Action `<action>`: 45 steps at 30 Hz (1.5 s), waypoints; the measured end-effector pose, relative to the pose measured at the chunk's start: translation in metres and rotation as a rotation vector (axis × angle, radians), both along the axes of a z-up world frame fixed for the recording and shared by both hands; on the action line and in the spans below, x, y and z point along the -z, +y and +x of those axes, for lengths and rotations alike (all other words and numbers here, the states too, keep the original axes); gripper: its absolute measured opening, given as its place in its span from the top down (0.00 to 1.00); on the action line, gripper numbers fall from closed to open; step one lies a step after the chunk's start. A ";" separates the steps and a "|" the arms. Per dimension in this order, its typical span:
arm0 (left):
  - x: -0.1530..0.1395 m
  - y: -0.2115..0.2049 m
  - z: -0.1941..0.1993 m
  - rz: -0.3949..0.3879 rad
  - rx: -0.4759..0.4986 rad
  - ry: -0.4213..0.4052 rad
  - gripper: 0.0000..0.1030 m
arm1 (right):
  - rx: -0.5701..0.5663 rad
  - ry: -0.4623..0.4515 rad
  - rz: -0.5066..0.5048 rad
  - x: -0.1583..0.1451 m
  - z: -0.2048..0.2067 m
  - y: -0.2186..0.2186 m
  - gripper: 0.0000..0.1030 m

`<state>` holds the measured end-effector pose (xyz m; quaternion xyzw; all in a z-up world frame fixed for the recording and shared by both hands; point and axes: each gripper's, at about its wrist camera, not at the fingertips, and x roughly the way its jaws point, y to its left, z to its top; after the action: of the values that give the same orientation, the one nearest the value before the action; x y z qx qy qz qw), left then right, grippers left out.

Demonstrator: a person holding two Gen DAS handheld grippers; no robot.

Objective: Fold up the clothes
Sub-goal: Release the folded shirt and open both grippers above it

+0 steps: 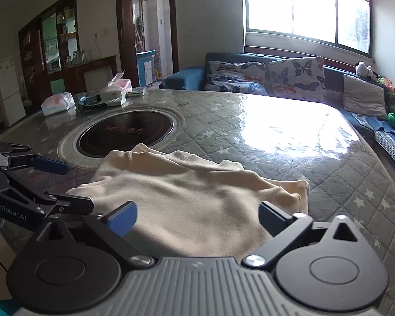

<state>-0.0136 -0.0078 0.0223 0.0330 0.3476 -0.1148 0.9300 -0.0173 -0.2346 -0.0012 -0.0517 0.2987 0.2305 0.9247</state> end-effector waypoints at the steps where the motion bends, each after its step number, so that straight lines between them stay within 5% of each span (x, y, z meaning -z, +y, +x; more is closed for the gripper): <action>1: 0.000 -0.001 -0.002 0.005 -0.002 -0.005 0.02 | 0.002 -0.002 0.000 0.000 -0.002 0.000 0.00; 28: 0.013 0.000 -0.032 0.015 -0.092 0.017 0.00 | 0.091 0.012 0.023 0.012 -0.034 -0.004 0.00; 45: 0.018 0.003 -0.036 0.021 -0.105 0.046 0.00 | 0.026 0.011 -0.014 0.014 -0.042 0.011 0.00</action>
<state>-0.0496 -0.0051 0.0038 0.0220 0.3712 -0.0631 0.9261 -0.0589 -0.2234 -0.0155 -0.0528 0.3061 0.2169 0.9254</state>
